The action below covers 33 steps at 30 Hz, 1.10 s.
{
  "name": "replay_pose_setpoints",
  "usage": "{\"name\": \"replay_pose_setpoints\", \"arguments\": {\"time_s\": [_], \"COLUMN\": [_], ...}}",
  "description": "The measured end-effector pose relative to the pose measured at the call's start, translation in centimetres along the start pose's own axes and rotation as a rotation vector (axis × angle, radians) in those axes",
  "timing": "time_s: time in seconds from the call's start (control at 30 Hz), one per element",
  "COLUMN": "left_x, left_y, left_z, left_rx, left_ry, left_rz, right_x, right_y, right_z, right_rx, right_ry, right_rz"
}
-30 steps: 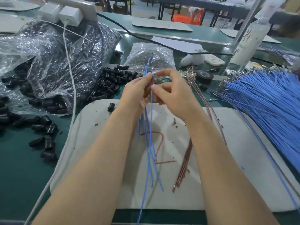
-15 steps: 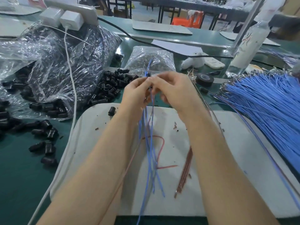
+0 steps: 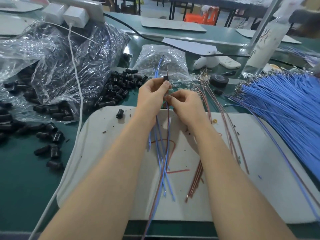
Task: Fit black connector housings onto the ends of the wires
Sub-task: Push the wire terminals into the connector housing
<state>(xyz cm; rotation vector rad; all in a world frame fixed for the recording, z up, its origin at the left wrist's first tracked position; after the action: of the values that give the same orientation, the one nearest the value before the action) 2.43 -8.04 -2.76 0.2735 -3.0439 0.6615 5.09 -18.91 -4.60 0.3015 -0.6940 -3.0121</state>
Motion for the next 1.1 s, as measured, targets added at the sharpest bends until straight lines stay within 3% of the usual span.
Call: {"name": "replay_pose_setpoints", "arguments": {"time_s": [0.43,0.87,1.03,1.1], "left_x": [-0.5,-2.8,-3.1,-3.1], "left_y": [0.5,2.0,2.0,2.1], "left_z": [-0.1,0.9,1.2,1.1], "left_rx": [0.051,0.266,0.201,0.196], "left_ry": [-0.013,0.054,0.061,0.044], "left_rz": [-0.029,-0.153,-0.163,-0.167], "right_x": [0.5,1.2,1.5,1.2], "right_y": [0.1,-0.6,-0.6,0.4], "right_z": [0.4,1.6,2.7,2.5], "right_rx": [0.039,0.333,0.32,0.342], "right_ry": [-0.046,0.035,0.036,0.008], "right_rz": [0.103,0.225,0.324,0.287]}}
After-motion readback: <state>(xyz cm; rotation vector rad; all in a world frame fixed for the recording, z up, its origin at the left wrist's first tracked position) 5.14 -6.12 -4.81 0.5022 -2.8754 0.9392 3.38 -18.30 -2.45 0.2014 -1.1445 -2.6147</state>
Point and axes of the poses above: each hand's wrist, its own x-axis away from the middle knuckle, its own y-axis out of the back of the hand, z = x × y, the point moved 4 cm from there along -x, towards the middle knuckle, and after that the axes turned 3 degrees about x, right-handed, at the moved point
